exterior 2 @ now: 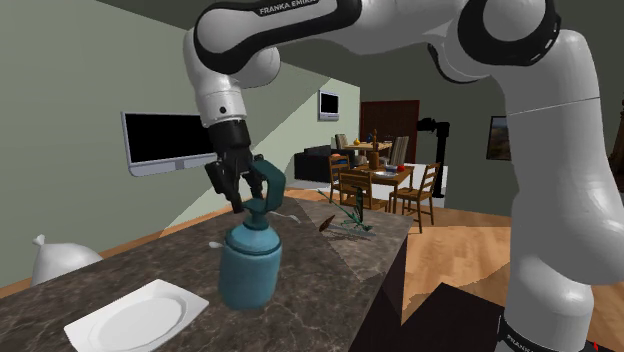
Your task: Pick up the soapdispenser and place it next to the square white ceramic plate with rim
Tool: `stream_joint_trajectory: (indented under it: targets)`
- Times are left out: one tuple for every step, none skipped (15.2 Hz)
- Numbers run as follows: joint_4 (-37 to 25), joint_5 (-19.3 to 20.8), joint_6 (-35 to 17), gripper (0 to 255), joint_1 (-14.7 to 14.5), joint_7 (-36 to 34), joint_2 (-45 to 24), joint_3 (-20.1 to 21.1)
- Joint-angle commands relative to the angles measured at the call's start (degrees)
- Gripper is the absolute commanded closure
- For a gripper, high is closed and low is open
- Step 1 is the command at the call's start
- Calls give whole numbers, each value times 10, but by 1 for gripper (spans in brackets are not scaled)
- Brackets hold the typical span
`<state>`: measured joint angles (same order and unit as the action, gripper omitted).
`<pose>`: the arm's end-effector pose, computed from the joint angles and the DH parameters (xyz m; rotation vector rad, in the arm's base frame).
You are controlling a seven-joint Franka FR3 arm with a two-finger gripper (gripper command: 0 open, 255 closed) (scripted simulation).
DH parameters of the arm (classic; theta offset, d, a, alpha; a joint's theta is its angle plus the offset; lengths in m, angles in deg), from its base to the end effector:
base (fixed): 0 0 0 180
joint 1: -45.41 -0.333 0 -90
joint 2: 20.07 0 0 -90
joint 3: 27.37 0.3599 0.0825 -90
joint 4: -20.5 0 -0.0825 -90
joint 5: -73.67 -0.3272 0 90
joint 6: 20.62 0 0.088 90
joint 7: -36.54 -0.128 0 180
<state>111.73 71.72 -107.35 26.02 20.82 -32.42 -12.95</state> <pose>0.4543 0.2936 0.5259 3.0289 0.4808 -0.4598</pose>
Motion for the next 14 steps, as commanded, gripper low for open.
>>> stream_joint_trajectory:
  targets:
    - [-31,1,4,255,-17,-28,-25,10]
    - [-47,2,7,255,-26,-41,-38,14]
    - [-65,3,11,255,-35,-53,-51,19]
    - [-84,5,16,255,-44,-66,-65,23]
    - [-104,6,21,255,-54,-79,-80,26]
    - [-126,9,26,255,-64,-91,-95,30]
    - [-149,11,32,255,-74,-104,-111,33]
    - [-174,14,39,255,-85,-116,-129,36]
    - [-201,17,47,255,-96,-128,-147,38]
    - [-230,20,56,255,-109,-140,-167,40]
    - [-266,25,68,255,-123,-153,-190,42]
    - [-256,24,59,255,-122,-152,-188,42]
    - [-246,24,51,255,-121,-151,-187,41]
    - [-236,24,42,255,-120,-150,-186,41]
